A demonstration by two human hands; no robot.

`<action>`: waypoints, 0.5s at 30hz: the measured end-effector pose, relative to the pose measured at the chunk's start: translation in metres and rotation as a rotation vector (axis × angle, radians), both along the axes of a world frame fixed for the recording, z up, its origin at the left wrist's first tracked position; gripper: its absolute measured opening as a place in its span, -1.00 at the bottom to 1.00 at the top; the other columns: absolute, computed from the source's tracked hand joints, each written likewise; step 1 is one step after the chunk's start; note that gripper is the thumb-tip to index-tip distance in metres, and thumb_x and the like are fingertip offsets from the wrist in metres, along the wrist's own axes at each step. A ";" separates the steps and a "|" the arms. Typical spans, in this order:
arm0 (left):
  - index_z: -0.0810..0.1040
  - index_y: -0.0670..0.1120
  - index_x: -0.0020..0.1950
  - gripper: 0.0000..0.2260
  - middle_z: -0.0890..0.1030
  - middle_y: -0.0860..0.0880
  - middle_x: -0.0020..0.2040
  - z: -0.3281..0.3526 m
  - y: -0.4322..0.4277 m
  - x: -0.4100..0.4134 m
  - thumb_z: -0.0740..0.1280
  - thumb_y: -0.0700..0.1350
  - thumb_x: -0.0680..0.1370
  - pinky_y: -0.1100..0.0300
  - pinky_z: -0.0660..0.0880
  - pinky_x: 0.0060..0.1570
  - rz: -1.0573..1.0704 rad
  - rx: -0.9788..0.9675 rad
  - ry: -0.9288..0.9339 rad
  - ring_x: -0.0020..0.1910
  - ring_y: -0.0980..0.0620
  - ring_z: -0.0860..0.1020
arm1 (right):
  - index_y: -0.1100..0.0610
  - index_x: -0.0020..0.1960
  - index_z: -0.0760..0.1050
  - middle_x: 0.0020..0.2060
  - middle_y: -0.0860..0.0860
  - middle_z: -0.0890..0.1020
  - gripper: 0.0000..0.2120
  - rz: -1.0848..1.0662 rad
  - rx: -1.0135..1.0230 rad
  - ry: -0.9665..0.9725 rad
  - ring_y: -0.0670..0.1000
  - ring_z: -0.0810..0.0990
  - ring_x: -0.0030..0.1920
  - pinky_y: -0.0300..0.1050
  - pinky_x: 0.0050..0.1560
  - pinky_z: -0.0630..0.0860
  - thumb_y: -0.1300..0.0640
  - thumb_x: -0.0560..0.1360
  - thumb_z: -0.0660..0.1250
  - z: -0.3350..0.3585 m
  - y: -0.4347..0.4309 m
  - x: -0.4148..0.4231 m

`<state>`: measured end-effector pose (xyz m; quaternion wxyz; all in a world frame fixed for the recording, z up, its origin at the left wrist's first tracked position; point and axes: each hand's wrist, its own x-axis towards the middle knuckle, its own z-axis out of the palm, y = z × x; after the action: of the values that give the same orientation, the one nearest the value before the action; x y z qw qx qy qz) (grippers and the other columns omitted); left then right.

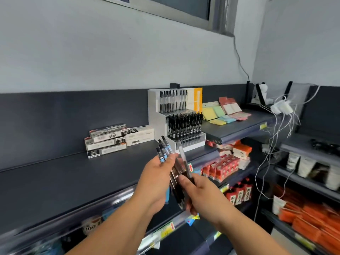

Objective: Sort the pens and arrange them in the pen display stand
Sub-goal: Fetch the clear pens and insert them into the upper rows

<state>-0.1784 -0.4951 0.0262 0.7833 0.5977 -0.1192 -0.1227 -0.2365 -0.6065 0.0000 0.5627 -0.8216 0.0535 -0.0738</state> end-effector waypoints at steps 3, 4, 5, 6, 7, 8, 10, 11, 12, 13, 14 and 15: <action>0.56 -0.15 0.05 -0.84 0.68 -0.08 -0.17 0.006 -0.018 0.029 0.22 -0.12 0.62 0.10 0.59 -0.15 0.004 -0.102 0.023 -0.20 0.01 0.64 | 0.07 -0.10 0.43 -0.48 0.01 0.55 -0.75 -0.024 -0.042 -0.037 -0.07 0.47 -0.51 -0.20 -0.44 0.42 -0.06 0.64 0.13 0.006 -0.017 0.024; 0.54 -0.16 0.08 -0.84 0.68 -0.07 -0.16 0.009 -0.022 0.041 0.21 -0.12 0.63 0.13 0.59 -0.21 0.010 -0.126 0.024 -0.19 0.02 0.65 | 0.06 -0.06 0.44 -0.46 -0.01 0.56 -0.76 -0.036 -0.040 -0.045 -0.08 0.48 -0.50 -0.21 -0.44 0.43 -0.07 0.63 0.13 0.009 -0.022 0.033; 0.53 -0.16 0.11 -0.83 0.68 -0.07 -0.14 0.014 -0.026 0.056 0.21 -0.12 0.63 0.16 0.59 -0.27 0.016 -0.139 0.021 -0.18 0.04 0.67 | 0.06 -0.03 0.45 -0.45 -0.01 0.56 -0.75 -0.047 -0.042 -0.055 -0.09 0.48 -0.50 -0.23 -0.44 0.42 -0.08 0.63 0.13 0.012 -0.027 0.045; 0.52 -0.15 0.13 -0.82 0.67 -0.06 -0.13 0.020 -0.029 0.070 0.20 -0.11 0.63 0.18 0.58 -0.32 0.020 -0.144 0.019 -0.19 0.05 0.68 | 0.06 -0.02 0.47 -0.45 -0.03 0.55 -0.74 -0.059 -0.054 -0.069 -0.12 0.47 -0.50 -0.25 -0.44 0.41 -0.10 0.62 0.13 0.016 -0.033 0.056; 0.51 -0.14 0.14 -0.82 0.67 -0.05 -0.12 0.027 -0.033 0.082 0.20 -0.10 0.63 0.18 0.58 -0.33 0.024 -0.148 0.019 -0.19 0.05 0.68 | 0.06 -0.05 0.47 -0.47 -0.06 0.53 -0.73 -0.074 -0.083 -0.091 -0.14 0.44 -0.51 -0.26 -0.42 0.39 -0.11 0.62 0.13 0.020 -0.038 0.067; 0.51 -0.13 0.15 -0.82 0.67 -0.05 -0.12 0.034 -0.036 0.097 0.20 -0.10 0.63 0.16 0.58 -0.31 0.023 -0.155 0.021 -0.19 0.04 0.68 | 0.03 -0.12 0.47 -0.51 -0.10 0.48 -0.73 -0.090 -0.113 -0.121 -0.15 0.41 -0.50 -0.25 -0.39 0.37 -0.11 0.61 0.15 0.025 -0.044 0.080; 0.51 -0.14 0.18 -0.81 0.69 -0.05 -0.13 0.045 -0.045 0.123 0.20 -0.11 0.64 0.11 0.59 -0.27 0.001 -0.171 0.036 -0.16 0.02 0.69 | -0.02 -0.25 0.42 -0.51 -0.13 0.38 -0.71 -0.111 -0.120 -0.159 -0.14 0.32 -0.47 -0.19 -0.35 0.30 -0.09 0.60 0.19 0.035 -0.057 0.105; 0.51 -0.14 0.19 -0.80 0.70 -0.05 -0.14 0.050 -0.049 0.134 0.19 -0.11 0.64 0.12 0.59 -0.30 -0.019 -0.183 0.043 -0.18 0.02 0.69 | -0.03 -0.26 0.41 -0.49 -0.14 0.36 -0.71 -0.116 -0.075 -0.164 -0.15 0.29 -0.47 -0.19 -0.35 0.27 -0.09 0.60 0.20 0.040 -0.063 0.117; 0.51 -0.15 0.19 -0.81 0.71 -0.05 -0.16 0.054 -0.053 0.144 0.19 -0.12 0.64 0.14 0.59 -0.33 -0.034 -0.192 0.047 -0.20 0.04 0.70 | 0.00 -0.25 0.42 -0.48 -0.14 0.34 -0.72 -0.118 -0.009 -0.166 -0.15 0.27 -0.47 -0.19 -0.36 0.25 -0.08 0.60 0.21 0.044 -0.068 0.127; 0.51 -0.15 0.19 -0.81 0.71 -0.04 -0.18 0.058 -0.058 0.155 0.19 -0.13 0.64 0.15 0.58 -0.34 -0.047 -0.196 0.042 -0.21 0.05 0.70 | 0.05 -0.20 0.43 -0.47 -0.12 0.34 -0.72 -0.120 0.053 -0.166 -0.14 0.26 -0.47 -0.17 -0.37 0.23 -0.09 0.59 0.21 0.048 -0.072 0.138; 0.51 -0.15 0.18 -0.81 0.72 -0.03 -0.18 0.061 -0.063 0.163 0.19 -0.13 0.64 0.14 0.58 -0.30 -0.054 -0.189 0.033 -0.20 0.06 0.70 | 0.11 -0.15 0.44 -0.47 -0.10 0.34 -0.70 -0.122 0.095 -0.168 -0.12 0.26 -0.47 -0.14 -0.37 0.24 -0.11 0.59 0.21 0.050 -0.076 0.147; 0.51 -0.15 0.18 -0.82 0.72 -0.03 -0.18 0.065 -0.068 0.171 0.19 -0.13 0.64 0.12 0.58 -0.24 -0.058 -0.178 0.024 -0.18 0.06 0.70 | 0.13 -0.13 0.43 -0.47 -0.08 0.36 -0.67 -0.123 0.103 -0.171 -0.10 0.28 -0.46 -0.10 -0.36 0.26 -0.14 0.58 0.20 0.052 -0.080 0.158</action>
<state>-0.0074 -0.5628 0.0907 0.8308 0.5205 -0.1376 -0.1415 -0.0785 -0.6861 0.0519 0.6010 -0.7775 0.0595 -0.1752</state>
